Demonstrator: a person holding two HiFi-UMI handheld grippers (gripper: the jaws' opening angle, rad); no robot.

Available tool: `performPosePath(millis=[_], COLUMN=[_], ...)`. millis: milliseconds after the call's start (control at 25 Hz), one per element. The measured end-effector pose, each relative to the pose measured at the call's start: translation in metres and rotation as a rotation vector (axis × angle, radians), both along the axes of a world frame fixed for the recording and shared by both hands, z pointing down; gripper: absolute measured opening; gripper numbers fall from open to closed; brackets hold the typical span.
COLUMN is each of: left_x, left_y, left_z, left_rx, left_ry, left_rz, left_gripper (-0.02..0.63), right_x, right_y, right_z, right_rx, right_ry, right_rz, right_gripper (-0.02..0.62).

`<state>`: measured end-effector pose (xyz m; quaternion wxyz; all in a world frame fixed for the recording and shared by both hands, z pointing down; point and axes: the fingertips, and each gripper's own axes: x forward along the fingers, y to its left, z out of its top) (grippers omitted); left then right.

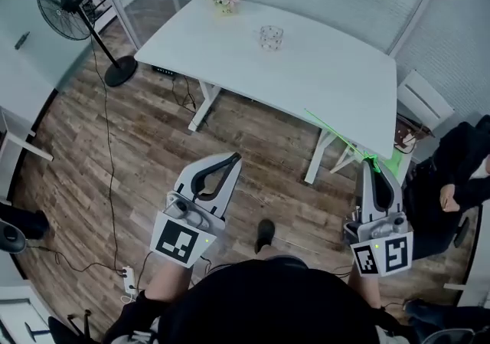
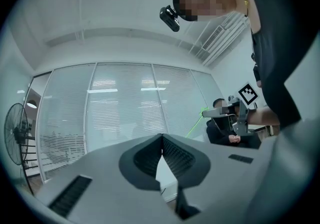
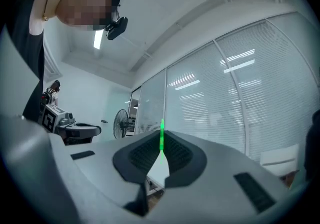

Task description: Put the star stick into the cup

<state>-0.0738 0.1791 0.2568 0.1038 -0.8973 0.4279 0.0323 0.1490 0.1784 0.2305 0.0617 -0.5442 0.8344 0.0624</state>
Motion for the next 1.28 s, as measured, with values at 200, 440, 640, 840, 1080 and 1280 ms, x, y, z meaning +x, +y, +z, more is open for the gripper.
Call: performPosePath(millis=[200,440,640,840,1080,1280], left_x=[0.016,0.031,0.028,0.023,0.027,0.029], left_y=[-0.041,-0.070,-0.079,-0.087,-0.088,-0.089], left_z=[-0.008,-0.016,-0.013,-0.014,-0.017,-0.015], left_rx=[0.027,0.041,0.028,0.030,0.047,0.038], left_ry=[-0.014,-0.027,-0.034,-0.053,-0.051,-0.044], left_rz=[-0.026,-0.041,-0.050,-0.048,-0.035,-0.039], left_gripper=[0.014,0.014,0.014,0.014,0.014,0.014], right_x=[0.012,0.023,0.020,0.016,0.016,0.018], right_y=[-0.046,-0.081,-0.089,-0.097,-0.097,-0.099], right_z=[-0.007,-0.011,-0.008,-0.004,-0.007,-0.009], right_rx=[0.019,0.021,0.017,0.010,0.022,0.030], right_ry=[-0.004,-0.017,-0.028,-0.034,-0.038,-0.042], right_rz=[-0.033,-0.058,-0.068,-0.071,-0.068,-0.070], right_gripper=[0.023,0.021,0.023,0.023,0.023,0.023])
